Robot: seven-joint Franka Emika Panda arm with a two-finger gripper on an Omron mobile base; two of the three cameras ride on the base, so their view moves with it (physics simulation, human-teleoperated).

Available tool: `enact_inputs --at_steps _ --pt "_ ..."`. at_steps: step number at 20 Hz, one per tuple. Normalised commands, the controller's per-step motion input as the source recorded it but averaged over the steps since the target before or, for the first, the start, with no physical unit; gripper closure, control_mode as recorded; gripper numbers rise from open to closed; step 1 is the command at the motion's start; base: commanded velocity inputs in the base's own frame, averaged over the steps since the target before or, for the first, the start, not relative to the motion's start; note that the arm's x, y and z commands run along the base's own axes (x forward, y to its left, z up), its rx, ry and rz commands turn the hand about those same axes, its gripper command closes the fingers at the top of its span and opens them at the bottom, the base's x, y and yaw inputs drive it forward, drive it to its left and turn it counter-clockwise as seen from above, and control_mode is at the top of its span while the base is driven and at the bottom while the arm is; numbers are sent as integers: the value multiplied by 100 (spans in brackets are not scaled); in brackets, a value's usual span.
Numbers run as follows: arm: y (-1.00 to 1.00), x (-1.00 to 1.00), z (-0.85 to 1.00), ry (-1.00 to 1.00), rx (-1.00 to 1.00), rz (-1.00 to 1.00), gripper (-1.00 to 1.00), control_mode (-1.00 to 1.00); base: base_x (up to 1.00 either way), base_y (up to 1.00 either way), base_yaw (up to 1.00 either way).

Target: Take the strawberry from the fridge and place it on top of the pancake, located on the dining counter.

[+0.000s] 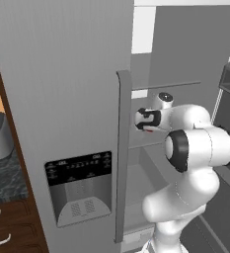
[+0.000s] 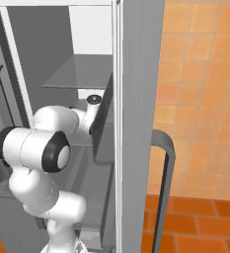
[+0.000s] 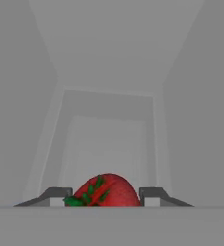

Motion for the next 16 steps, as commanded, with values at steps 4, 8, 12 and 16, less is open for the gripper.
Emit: enact_inputs --at_steps 4,8,12,16 --pt "3 -100 28 -4 0 0 100 -100 0 0 0" --pt "9 -84 67 0 0 0 100 -100 0 0 0" --pt "3 -82 78 0 0 0 100 -100 0 0 0" --pt "2 -81 84 0 0 0 100 -100 0 0 0"
